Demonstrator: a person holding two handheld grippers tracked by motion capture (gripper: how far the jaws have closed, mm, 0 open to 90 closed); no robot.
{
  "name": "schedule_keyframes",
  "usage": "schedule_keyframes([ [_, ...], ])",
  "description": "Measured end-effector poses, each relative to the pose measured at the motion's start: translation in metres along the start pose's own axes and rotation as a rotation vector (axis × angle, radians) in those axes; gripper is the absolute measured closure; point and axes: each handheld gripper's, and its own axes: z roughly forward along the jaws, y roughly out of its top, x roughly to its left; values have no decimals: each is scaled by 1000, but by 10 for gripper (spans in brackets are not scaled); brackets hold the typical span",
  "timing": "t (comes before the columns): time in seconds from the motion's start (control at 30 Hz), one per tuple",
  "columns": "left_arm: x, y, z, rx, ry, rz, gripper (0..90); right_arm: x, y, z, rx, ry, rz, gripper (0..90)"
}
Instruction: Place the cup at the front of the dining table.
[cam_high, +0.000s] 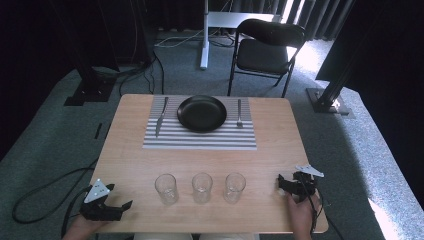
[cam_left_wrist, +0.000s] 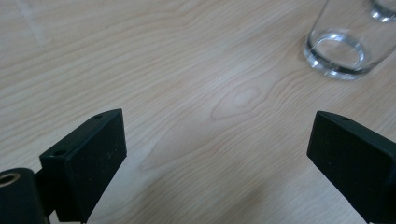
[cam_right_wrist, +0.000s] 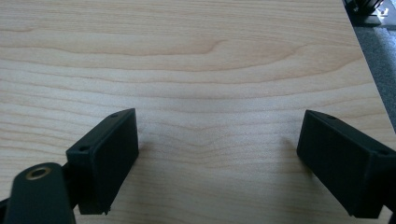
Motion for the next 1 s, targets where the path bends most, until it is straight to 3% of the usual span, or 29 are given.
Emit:
schedule_keyframes([
  [0.67, -29, 18, 9, -35, -94, 72, 51, 0, 0, 0, 0, 0, 0, 120],
  [1.0, -36, 21, 16, -21, -134, 91, 66, 0, 0, 0, 0, 0, 0, 121],
])
